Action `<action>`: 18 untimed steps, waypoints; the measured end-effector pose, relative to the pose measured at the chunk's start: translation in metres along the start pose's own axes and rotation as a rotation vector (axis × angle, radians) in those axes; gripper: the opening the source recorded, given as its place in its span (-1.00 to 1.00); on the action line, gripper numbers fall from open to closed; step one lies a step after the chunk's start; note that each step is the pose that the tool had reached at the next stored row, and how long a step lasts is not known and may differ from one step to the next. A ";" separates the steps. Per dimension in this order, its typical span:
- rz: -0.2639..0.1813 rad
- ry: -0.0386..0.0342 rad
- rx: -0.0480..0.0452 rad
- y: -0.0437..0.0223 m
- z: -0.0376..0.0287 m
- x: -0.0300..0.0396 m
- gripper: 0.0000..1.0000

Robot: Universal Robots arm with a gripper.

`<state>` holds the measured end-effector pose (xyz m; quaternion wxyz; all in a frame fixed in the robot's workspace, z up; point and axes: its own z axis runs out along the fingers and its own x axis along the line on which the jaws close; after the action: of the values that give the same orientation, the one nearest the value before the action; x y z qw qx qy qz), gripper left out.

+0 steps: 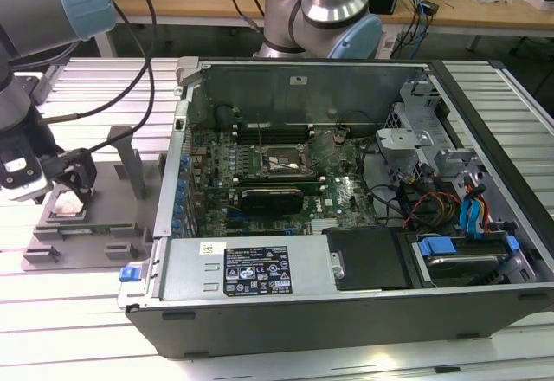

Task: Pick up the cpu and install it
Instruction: 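Pick up the cpu and move it towards the insertion slot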

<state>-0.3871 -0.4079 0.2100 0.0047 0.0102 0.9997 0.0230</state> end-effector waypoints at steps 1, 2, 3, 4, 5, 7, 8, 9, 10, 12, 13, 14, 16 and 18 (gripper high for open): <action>0.000 0.0000 0.0001 -0.0001 0.0017 0.0000 0.44; 0.000 0.0000 0.0000 -0.0002 0.0032 0.0000 0.44; 0.000 0.0000 0.0000 -0.0002 0.0053 0.0000 0.44; 0.000 0.0000 0.0000 -0.0002 0.0067 0.0000 0.44; 0.000 0.0000 0.0002 0.0001 0.0084 0.0001 0.44; 0.000 -0.0001 0.0029 0.0018 0.0100 0.0001 0.44; 0.000 -0.0001 0.0040 0.0026 0.0105 0.0001 0.44; 0.000 -0.0001 0.0052 0.0036 0.0112 0.0002 0.44; 0.000 -0.0001 0.0067 0.0046 0.0126 0.0001 0.44; 0.000 -0.0002 0.0085 0.0050 0.0145 0.0001 0.44; 0.000 -0.0002 0.0093 0.0051 0.0154 0.0001 0.44; 0.000 -0.0002 0.0100 0.0051 0.0161 0.0001 0.44; 0.000 0.0000 0.0106 0.0051 0.0168 0.0002 0.44; 0.000 -0.0002 0.0106 0.0055 0.0188 0.0002 0.44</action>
<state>-0.3871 -0.4016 0.1915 0.0048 0.0102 0.9998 0.0177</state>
